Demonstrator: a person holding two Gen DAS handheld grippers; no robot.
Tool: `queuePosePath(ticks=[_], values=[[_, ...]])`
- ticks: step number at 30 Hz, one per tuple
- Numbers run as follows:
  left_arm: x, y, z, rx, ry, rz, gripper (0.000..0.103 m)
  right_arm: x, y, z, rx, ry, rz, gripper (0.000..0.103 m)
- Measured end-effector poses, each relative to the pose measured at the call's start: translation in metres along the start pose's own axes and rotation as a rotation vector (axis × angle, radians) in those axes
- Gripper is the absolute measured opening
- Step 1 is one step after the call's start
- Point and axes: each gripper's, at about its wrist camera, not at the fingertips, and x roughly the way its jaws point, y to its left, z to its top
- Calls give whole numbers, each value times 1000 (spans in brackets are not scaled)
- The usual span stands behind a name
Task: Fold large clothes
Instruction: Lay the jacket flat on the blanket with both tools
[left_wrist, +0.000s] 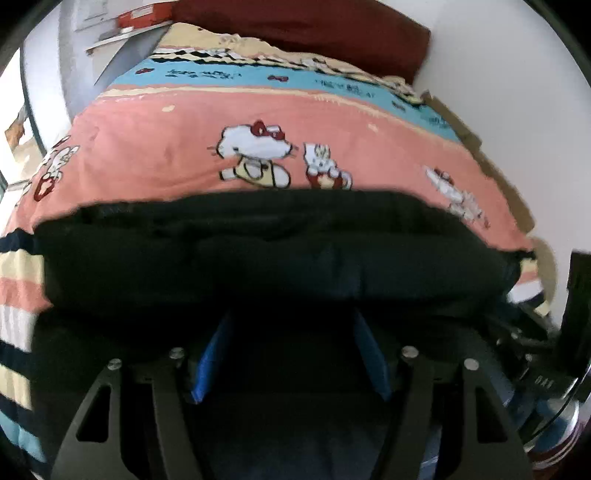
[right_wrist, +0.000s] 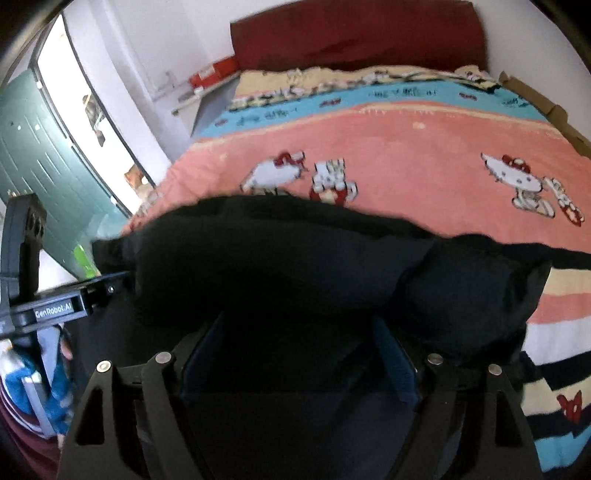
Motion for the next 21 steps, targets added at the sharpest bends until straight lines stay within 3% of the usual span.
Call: queuePosePath(ticks=[9, 14, 18, 21], values=[[28, -1, -7, 3, -21, 51, 66, 39, -16, -17, 27, 1, 18, 82], [10, 3, -7, -10, -31, 61, 66, 32, -14, -16, 27, 11, 10, 82], [-30, 14, -21, -21, -151, 147, 66, -7, -12, -18, -9, -73, -19, 82], [-36, 21, -29, -6, -167, 232, 66, -21, -21, -25, -23, -91, -47, 82]])
